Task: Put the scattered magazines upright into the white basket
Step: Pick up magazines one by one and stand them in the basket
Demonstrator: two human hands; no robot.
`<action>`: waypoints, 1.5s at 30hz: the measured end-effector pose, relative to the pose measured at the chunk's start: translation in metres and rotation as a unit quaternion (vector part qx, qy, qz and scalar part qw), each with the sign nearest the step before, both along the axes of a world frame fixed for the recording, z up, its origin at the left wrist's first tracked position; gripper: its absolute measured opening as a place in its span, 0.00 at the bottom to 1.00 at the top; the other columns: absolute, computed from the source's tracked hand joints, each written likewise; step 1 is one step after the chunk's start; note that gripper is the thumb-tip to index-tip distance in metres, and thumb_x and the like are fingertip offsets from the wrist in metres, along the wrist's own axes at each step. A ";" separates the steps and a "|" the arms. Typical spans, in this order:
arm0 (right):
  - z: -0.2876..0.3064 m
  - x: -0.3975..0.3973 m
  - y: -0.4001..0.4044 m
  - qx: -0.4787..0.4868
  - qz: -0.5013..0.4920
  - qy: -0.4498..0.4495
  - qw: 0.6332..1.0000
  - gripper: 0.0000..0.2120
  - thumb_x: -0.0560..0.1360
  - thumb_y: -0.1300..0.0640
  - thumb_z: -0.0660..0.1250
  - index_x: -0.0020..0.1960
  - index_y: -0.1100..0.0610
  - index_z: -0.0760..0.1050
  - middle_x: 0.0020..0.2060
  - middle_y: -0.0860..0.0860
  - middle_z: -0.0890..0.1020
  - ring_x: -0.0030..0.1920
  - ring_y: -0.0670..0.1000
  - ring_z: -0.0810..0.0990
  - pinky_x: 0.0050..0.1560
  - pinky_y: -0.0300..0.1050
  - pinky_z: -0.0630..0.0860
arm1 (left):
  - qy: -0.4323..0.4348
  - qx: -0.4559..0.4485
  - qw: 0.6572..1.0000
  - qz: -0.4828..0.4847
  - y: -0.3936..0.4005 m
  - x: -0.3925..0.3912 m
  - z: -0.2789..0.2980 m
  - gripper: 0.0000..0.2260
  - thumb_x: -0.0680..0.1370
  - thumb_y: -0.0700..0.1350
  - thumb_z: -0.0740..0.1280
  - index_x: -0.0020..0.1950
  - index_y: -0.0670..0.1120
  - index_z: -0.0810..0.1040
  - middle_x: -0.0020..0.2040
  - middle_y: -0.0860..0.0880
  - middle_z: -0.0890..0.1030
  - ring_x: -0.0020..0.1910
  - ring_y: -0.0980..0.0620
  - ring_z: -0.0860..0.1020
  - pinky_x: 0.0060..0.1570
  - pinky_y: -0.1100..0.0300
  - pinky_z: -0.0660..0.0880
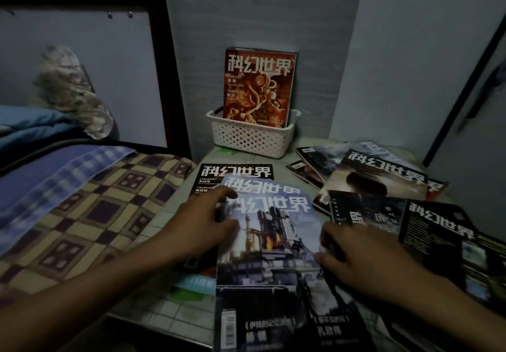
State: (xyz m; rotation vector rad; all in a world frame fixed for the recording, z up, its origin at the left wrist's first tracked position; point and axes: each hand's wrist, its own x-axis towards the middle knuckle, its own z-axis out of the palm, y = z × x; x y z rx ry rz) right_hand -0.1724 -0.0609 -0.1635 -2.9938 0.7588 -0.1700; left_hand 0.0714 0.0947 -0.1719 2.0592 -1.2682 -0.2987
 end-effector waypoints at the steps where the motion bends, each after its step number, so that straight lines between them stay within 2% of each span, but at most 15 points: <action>1: -0.003 -0.002 0.005 0.004 -0.013 0.009 1.000 0.15 0.75 0.35 0.58 0.49 0.47 0.69 0.40 0.48 0.80 0.40 0.50 0.78 0.37 0.45 0.73 | 0.092 -0.032 0.995 0.009 0.003 -0.008 0.001 0.23 0.72 0.47 0.75 0.61 0.64 0.72 0.60 0.61 0.74 0.51 0.62 0.79 0.46 0.61 0.80; 4: -0.008 -0.002 0.020 0.029 -0.029 0.000 0.999 0.16 0.77 0.37 0.56 0.52 0.48 0.67 0.40 0.49 0.78 0.39 0.52 0.75 0.38 0.47 0.71 | 0.348 -0.132 0.925 0.079 0.008 -0.023 0.001 0.24 0.69 0.41 0.77 0.55 0.65 0.74 0.56 0.59 0.75 0.48 0.58 0.81 0.38 0.60 0.81; 6: -0.007 0.002 0.027 0.040 -0.031 -0.009 0.999 0.16 0.77 0.38 0.57 0.53 0.50 0.68 0.40 0.49 0.77 0.40 0.52 0.74 0.38 0.46 0.70 | 0.484 -0.153 0.854 0.116 0.009 -0.021 0.008 0.18 0.71 0.39 0.74 0.56 0.53 0.74 0.50 0.51 0.79 0.42 0.50 0.84 0.33 0.56 0.81; 8: -0.002 0.005 0.032 0.062 -0.037 -0.003 0.997 0.17 0.77 0.38 0.57 0.53 0.51 0.69 0.39 0.49 0.77 0.40 0.51 0.76 0.38 0.46 0.70 | 0.533 -0.106 0.834 0.094 0.010 -0.018 0.018 0.13 0.72 0.41 0.71 0.53 0.41 0.73 0.42 0.44 0.83 0.40 0.48 0.85 0.36 0.53 0.82; 10: 0.002 0.007 0.034 0.086 -0.036 0.011 0.996 0.15 0.77 0.39 0.58 0.50 0.52 0.69 0.38 0.49 0.75 0.40 0.52 0.75 0.36 0.46 0.68 | 0.554 -0.035 0.831 0.041 0.014 -0.027 0.023 0.14 0.71 0.44 0.71 0.55 0.41 0.78 0.44 0.43 0.87 0.42 0.45 0.86 0.37 0.52 0.82; 13: 0.001 0.010 0.031 0.090 -0.030 0.030 0.995 0.14 0.76 0.39 0.59 0.49 0.49 0.69 0.41 0.47 0.73 0.41 0.50 0.74 0.34 0.44 0.66 | 0.485 0.013 0.874 -0.009 0.016 -0.056 0.010 0.16 0.72 0.39 0.72 0.59 0.49 0.78 0.45 0.52 0.87 0.41 0.55 0.85 0.30 0.67 0.78; 15: 0.001 0.009 0.022 0.133 -0.048 -0.008 0.990 0.20 0.74 0.38 0.63 0.62 0.45 0.69 0.55 0.43 0.72 0.51 0.47 0.75 0.43 0.44 0.71 | 0.450 -0.023 0.893 0.003 0.015 -0.065 0.006 0.15 0.74 0.36 0.70 0.58 0.50 0.78 0.44 0.54 0.87 0.41 0.58 0.85 0.31 0.70 0.77; 17: 0.006 0.010 0.013 0.218 -0.089 -0.102 0.967 0.34 0.72 0.40 0.69 0.73 0.40 0.57 0.60 0.37 0.66 0.55 0.43 0.74 0.50 0.42 0.72 | 0.426 -0.065 0.902 -0.012 0.016 -0.059 0.015 0.11 0.76 0.37 0.69 0.57 0.48 0.80 0.46 0.50 0.87 0.44 0.53 0.85 0.36 0.66 0.79; 21: 0.035 0.030 -0.004 0.473 -0.096 -0.344 0.806 0.24 0.77 0.61 0.68 0.68 0.45 0.66 0.44 0.44 0.86 0.38 0.43 0.85 0.32 0.33 0.77 | 0.429 -0.186 0.881 -0.070 0.014 -0.031 0.050 0.12 0.74 0.39 0.71 0.56 0.46 0.83 0.50 0.42 0.86 0.48 0.42 0.85 0.40 0.58 0.81; 25: 0.069 0.057 -0.010 0.442 -0.043 -0.494 0.748 0.12 0.79 0.62 0.65 0.61 0.52 0.74 0.31 0.48 0.82 0.23 0.47 0.75 0.20 0.42 0.72 | 0.297 -0.302 0.901 -0.097 0.005 -0.006 0.084 0.09 0.72 0.46 0.71 0.51 0.54 0.84 0.49 0.49 0.87 0.47 0.50 0.86 0.40 0.63 0.80; 29: 0.083 0.075 -0.015 0.358 0.007 -0.557 0.749 0.07 0.79 0.61 0.64 0.51 0.49 0.76 0.33 0.47 0.80 0.25 0.48 0.74 0.23 0.42 0.72 | 0.182 -0.330 0.922 -0.089 -0.007 0.014 0.093 0.10 0.74 0.50 0.69 0.52 0.63 0.81 0.51 0.57 0.86 0.49 0.58 0.84 0.43 0.67 0.79; 33: 0.051 0.086 -0.018 0.304 -0.015 -0.503 0.809 0.08 0.79 0.58 0.65 0.47 0.44 0.76 0.37 0.42 0.82 0.33 0.40 0.79 0.30 0.34 0.74 | 0.122 -0.283 0.951 -0.039 -0.012 0.031 0.058 0.19 0.78 0.53 0.66 0.65 0.70 0.68 0.60 0.64 0.79 0.60 0.63 0.77 0.57 0.59 0.75; 38: 0.017 0.094 -0.024 0.283 -0.034 -0.452 0.845 0.10 0.79 0.58 0.65 0.47 0.42 0.75 0.41 0.41 0.82 0.43 0.38 0.80 0.38 0.31 0.76 | 0.035 -0.281 0.958 0.052 -0.012 0.042 0.015 0.16 0.80 0.41 0.64 0.61 0.62 0.72 0.53 0.66 0.79 0.54 0.65 0.78 0.47 0.70 0.77; 43: 0.019 0.106 -0.045 0.300 -0.041 -0.441 0.845 0.09 0.79 0.60 0.66 0.45 0.46 0.76 0.37 0.43 0.83 0.35 0.43 0.81 0.36 0.43 0.78 | -0.010 -0.266 0.958 0.109 -0.027 0.063 0.009 0.18 0.78 0.43 0.68 0.67 0.46 0.74 0.56 0.51 0.82 0.53 0.56 0.80 0.50 0.53 0.81; 45: 0.026 0.114 -0.053 0.305 -0.045 -0.455 0.836 0.07 0.78 0.61 0.66 0.46 0.49 0.77 0.38 0.47 0.83 0.38 0.47 0.81 0.39 0.48 0.79 | -0.009 -0.277 0.954 0.111 -0.041 0.073 0.016 0.18 0.78 0.43 0.69 0.68 0.45 0.74 0.57 0.48 0.82 0.53 0.55 0.80 0.49 0.60 0.80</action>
